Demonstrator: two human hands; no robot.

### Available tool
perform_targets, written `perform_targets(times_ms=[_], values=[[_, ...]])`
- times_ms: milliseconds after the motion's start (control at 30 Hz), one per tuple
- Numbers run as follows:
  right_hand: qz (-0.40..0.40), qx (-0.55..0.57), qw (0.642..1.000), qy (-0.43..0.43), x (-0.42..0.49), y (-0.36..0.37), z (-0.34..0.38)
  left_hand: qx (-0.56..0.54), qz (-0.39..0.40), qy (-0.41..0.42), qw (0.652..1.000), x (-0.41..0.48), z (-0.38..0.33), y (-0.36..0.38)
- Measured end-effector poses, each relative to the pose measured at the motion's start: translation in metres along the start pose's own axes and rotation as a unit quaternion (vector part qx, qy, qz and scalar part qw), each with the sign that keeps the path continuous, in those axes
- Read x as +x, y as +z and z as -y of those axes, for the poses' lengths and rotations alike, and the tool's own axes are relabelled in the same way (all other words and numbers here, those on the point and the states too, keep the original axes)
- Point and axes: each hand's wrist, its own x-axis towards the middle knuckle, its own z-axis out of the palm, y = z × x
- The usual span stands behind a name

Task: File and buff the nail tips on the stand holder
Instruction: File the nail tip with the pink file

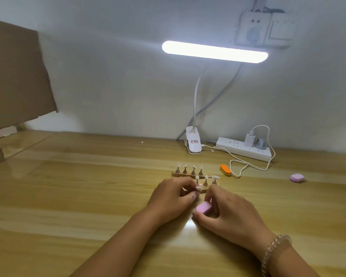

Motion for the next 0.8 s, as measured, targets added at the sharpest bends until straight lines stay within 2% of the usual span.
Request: perform_targets(times_ms=[200,333,433,600,700,800], values=[[-0.059,0.051,0.997,0.0,0.0018,0.0004,-0.0037,-0.015,-0.006,-0.022,1.0,0.0008,0.0011,-0.0028],[-0.081,0.091,0.992,-0.017,0.0039,0.0048,0.0009,-0.029,0.037,-0.011,0.999,-0.0001,-0.0003,-0.0037],[-0.119,0.131,0.984,0.016,0.0072,0.005,-0.0007,-0.027,0.049,-0.011,0.998,0.0011,0.0012,-0.0026],[-0.078,0.125,0.989,-0.009,0.0054,0.0051,0.0013,-0.024,0.064,-0.011,0.998,0.0012,0.0001,-0.0035],[-0.119,0.146,0.982,0.032,0.0091,0.0053,-0.0012,-0.025,0.061,-0.011,0.998,0.0011,0.0013,-0.0039],[-0.092,0.093,0.991,-0.009,0.0037,0.0059,0.0014,-0.027,0.064,-0.011,0.998,0.0005,0.0011,-0.0036]])
